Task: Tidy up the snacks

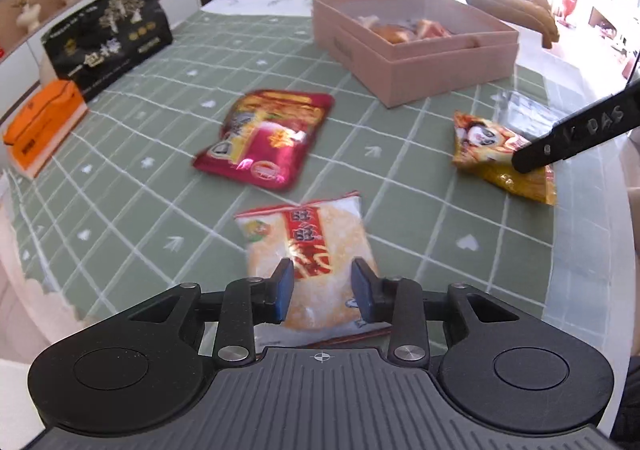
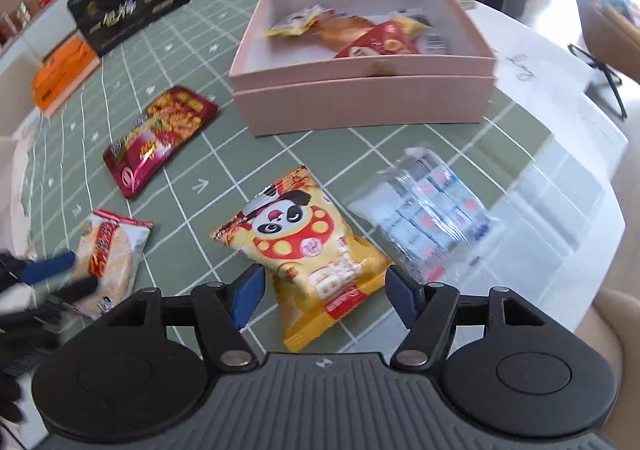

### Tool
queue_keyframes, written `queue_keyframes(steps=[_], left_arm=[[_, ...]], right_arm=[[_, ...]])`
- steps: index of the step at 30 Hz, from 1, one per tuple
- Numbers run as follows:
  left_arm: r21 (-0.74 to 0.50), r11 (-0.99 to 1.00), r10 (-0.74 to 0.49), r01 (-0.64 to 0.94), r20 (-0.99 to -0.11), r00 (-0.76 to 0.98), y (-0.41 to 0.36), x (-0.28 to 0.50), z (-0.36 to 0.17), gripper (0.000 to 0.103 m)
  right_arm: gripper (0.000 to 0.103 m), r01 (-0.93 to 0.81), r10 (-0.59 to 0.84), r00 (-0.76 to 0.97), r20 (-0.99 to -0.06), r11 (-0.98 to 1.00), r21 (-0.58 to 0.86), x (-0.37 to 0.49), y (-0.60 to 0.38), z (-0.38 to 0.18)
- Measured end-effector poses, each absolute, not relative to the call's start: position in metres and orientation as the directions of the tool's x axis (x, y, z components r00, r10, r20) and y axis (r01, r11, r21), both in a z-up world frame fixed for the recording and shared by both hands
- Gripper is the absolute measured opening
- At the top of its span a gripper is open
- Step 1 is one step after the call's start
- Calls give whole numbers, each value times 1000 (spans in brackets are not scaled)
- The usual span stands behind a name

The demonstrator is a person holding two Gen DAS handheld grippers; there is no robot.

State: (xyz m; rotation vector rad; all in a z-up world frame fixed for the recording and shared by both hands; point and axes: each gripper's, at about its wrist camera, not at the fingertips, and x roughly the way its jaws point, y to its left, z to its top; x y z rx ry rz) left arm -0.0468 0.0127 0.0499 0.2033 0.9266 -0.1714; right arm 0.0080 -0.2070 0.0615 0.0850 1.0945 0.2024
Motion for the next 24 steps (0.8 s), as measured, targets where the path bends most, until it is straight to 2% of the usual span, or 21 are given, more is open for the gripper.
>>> queue_keyframes(steps=[3,6,9,15,19,23,24], left_arm=[[86,966,-78,243,-801,593,7,-45,50,35],[3,964,-156,265,-802,576,5,-40,49,36],[-35,953,-209,301,-795,570,2,-43,47,53],[-36,961,-200,276,-777,597,-1,-47,49,54],[19,957,-161,290,-797,582,-10,-42,47,53],[41,921,-195,387,-812,550,-27,-43,44,75],[21,917,-217,399,-813,540,-27,-43,45,75]], right_arm=[[67,-116,225,461,-858,974,194,0,-211,65],[67,-138,223,463,-858,974,178,-9,-213,65],[67,-154,199,471,-859,978,142,-16,-216,63],[67,-131,189,474,-860,981,143,-17,-228,59],[67,-126,175,482,-859,984,130,-19,-232,56],[67,-141,150,525,-838,986,88,-21,-234,58],[67,-143,141,538,-831,987,76,-22,-235,60]])
